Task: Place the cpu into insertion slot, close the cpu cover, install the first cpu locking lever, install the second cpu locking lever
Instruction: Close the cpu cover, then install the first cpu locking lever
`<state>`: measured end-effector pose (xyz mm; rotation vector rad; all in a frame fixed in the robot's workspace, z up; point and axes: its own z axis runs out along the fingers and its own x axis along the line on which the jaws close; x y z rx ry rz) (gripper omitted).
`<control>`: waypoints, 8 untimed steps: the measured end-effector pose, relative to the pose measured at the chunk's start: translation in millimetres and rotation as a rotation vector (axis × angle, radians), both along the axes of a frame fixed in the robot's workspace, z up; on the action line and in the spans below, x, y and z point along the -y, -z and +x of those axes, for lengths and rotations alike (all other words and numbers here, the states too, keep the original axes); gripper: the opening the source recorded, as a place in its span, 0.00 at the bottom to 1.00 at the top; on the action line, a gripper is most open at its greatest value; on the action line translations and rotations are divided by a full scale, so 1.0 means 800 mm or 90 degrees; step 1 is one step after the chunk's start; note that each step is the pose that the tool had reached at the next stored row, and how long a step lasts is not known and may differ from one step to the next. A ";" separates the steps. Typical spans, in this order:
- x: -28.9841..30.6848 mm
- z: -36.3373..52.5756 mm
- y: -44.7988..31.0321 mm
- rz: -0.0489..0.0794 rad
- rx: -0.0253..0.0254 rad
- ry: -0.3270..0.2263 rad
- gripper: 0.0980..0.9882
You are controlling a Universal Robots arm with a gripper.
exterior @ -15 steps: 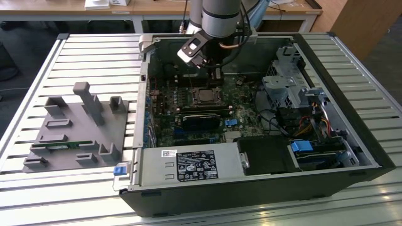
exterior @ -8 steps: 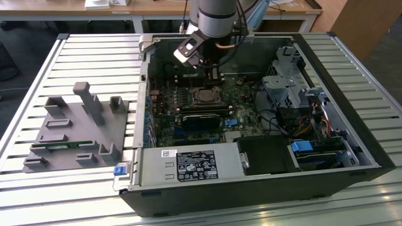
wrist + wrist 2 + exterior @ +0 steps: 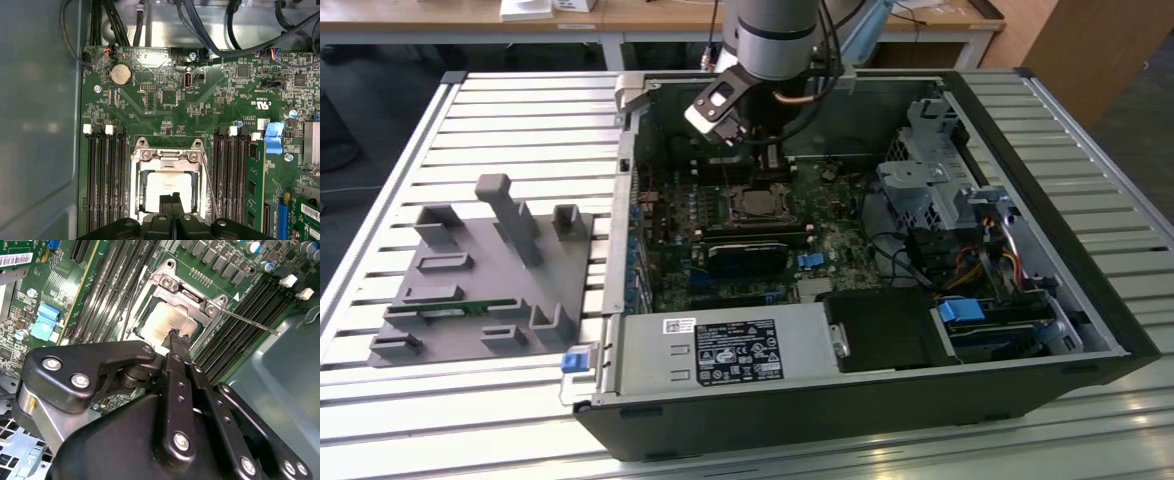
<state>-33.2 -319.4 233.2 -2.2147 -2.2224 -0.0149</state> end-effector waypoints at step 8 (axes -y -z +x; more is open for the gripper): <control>0.0000 -0.001 0.0004 0.000 0.0001 0.000 0.01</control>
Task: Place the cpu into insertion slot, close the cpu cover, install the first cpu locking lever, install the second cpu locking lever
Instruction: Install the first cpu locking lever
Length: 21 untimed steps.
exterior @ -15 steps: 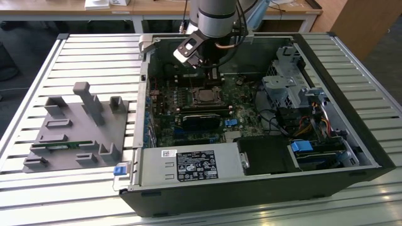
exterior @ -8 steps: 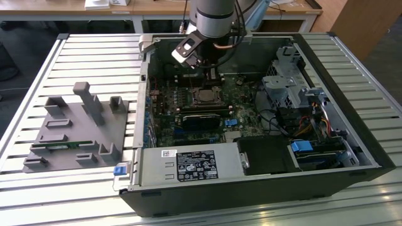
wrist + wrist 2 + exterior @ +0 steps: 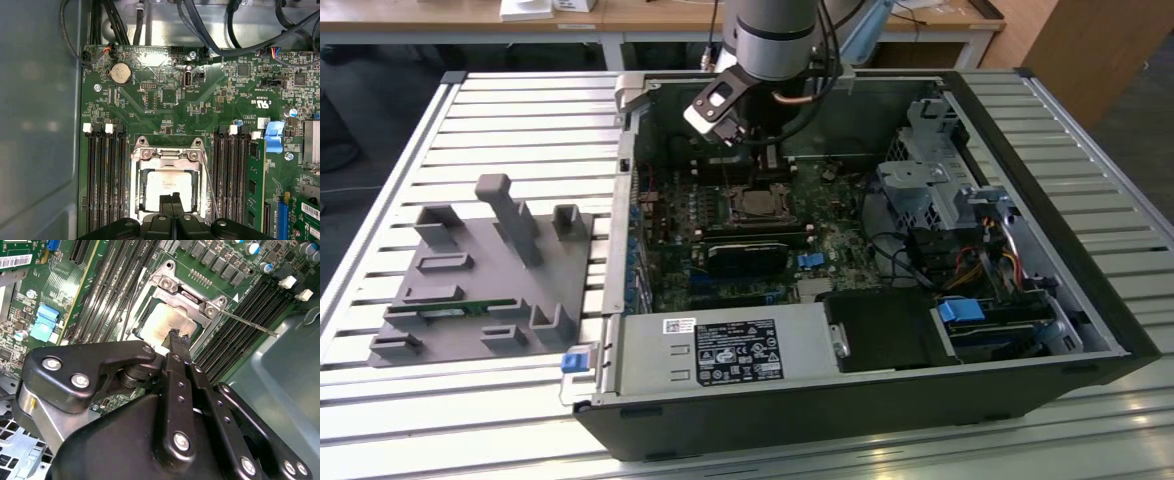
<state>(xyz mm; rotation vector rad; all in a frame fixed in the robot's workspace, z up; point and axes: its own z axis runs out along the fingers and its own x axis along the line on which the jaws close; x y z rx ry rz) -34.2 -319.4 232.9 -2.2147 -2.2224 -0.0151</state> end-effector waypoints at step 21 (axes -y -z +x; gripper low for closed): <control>0.0000 0.000 -0.0194 0.000 0.0000 0.000 0.01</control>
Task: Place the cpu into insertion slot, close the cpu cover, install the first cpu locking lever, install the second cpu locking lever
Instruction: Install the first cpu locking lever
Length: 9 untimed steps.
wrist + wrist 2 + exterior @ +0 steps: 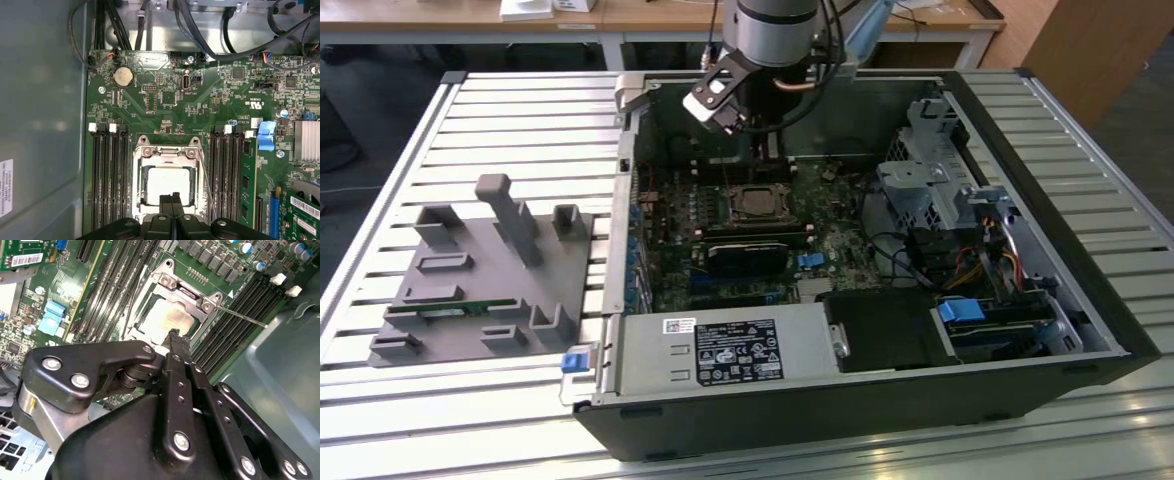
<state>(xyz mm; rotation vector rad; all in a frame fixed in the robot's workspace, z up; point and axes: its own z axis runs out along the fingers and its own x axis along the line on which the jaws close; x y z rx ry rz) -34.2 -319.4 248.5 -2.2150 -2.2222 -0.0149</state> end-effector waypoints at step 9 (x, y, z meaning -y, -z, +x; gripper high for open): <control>0.0000 0.000 -0.0121 0.000 0.0000 0.000 0.01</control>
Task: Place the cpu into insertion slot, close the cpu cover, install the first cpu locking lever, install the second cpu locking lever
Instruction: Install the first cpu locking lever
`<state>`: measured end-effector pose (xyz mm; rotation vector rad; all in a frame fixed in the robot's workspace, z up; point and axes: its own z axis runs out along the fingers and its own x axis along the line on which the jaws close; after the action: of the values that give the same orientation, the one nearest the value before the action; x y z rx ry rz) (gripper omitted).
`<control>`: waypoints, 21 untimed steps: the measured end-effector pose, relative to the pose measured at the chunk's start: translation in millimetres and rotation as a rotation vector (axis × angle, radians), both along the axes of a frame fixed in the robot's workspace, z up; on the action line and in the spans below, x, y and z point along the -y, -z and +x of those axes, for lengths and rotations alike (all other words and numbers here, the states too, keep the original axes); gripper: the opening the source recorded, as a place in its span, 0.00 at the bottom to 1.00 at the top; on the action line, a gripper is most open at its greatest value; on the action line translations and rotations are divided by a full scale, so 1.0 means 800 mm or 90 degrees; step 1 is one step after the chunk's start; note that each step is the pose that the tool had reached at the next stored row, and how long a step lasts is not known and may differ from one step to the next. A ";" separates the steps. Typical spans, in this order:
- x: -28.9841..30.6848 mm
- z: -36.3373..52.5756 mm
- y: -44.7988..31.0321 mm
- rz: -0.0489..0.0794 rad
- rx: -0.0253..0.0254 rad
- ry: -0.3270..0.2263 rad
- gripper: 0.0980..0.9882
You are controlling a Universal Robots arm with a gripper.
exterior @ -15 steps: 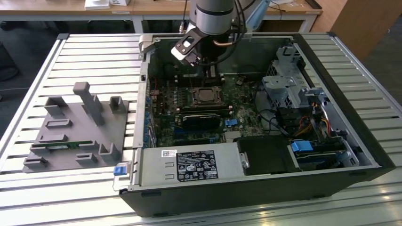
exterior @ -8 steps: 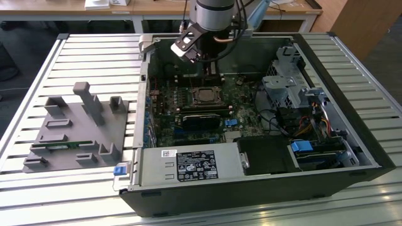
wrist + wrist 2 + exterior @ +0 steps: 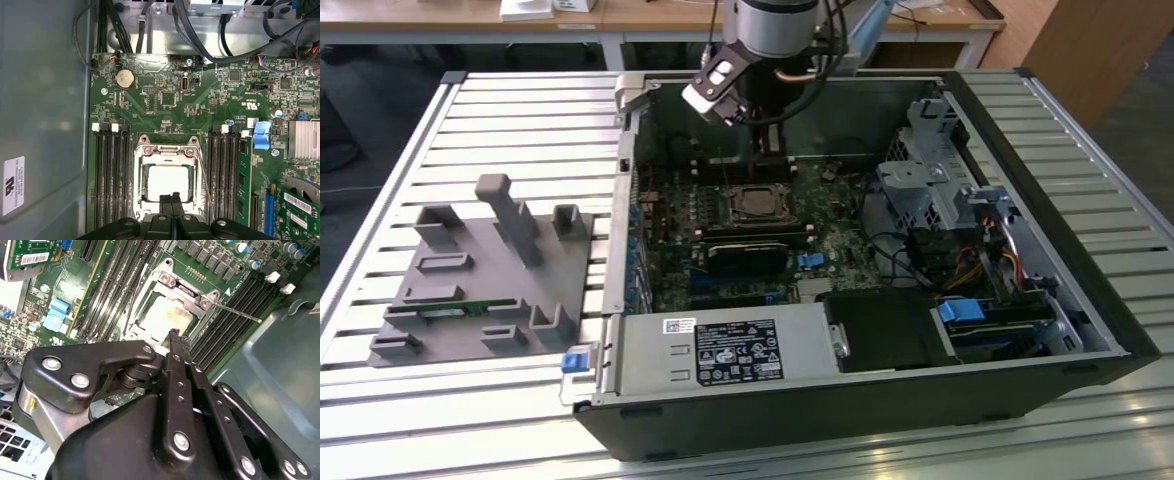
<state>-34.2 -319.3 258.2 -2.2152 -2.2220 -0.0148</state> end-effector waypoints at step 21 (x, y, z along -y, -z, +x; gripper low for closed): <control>0.0000 0.000 -0.0097 0.000 0.0001 -0.143 0.01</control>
<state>-34.4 -319.4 266.0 -1.9518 -2.4554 -0.0142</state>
